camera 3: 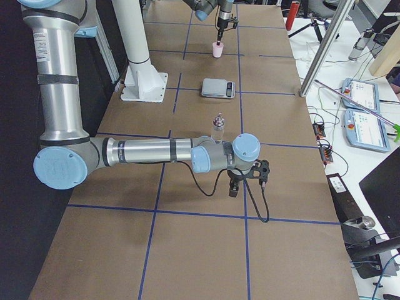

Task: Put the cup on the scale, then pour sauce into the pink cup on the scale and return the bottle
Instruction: 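Reach the left gripper to the pink cup and grasp it, then carry the pink cup with the left gripper onto the scale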

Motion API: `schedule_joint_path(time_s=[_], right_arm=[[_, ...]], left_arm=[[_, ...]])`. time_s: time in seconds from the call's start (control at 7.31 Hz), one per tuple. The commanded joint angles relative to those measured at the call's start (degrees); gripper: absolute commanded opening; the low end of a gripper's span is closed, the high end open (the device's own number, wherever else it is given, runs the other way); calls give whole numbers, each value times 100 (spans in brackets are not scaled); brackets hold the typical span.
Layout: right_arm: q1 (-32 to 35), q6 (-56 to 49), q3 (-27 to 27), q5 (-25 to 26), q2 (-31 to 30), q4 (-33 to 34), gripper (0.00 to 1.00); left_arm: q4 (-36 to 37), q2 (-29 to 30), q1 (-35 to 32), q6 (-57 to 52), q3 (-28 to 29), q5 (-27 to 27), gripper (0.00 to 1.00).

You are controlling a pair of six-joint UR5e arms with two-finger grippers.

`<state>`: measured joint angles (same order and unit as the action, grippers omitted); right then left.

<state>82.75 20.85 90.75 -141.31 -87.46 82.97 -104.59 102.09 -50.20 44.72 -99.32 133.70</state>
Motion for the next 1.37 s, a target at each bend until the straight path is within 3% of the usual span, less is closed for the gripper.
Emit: schedule_joint_path(time_s=[0.0, 0.14, 0.27, 0.41, 0.68, 1.23], right_arm=[[4, 7, 56, -11, 1, -9, 100], [-40, -2, 144, -2, 10, -9, 100], [-144, -2, 301, 7, 1, -9, 100], [-215, -2, 520, 68, -34, -9, 100], [-312, 60, 601, 68, -43, -9, 100], [-374, 130, 637, 51, -157, -9, 100]], left_arm=[[828, 746, -16, 743, -366, -2, 0], [1679, 1447, 10, 940, -456, -72, 0], [2036, 2037, 454, 1551, -456, -429, 0], [2048, 2469, 998, 2305, -343, -711, 0], [2022, 3200, 1389, 2427, 339, -855, 0], [1653, 3414, 1627, 2550, 729, -1127, 0]])
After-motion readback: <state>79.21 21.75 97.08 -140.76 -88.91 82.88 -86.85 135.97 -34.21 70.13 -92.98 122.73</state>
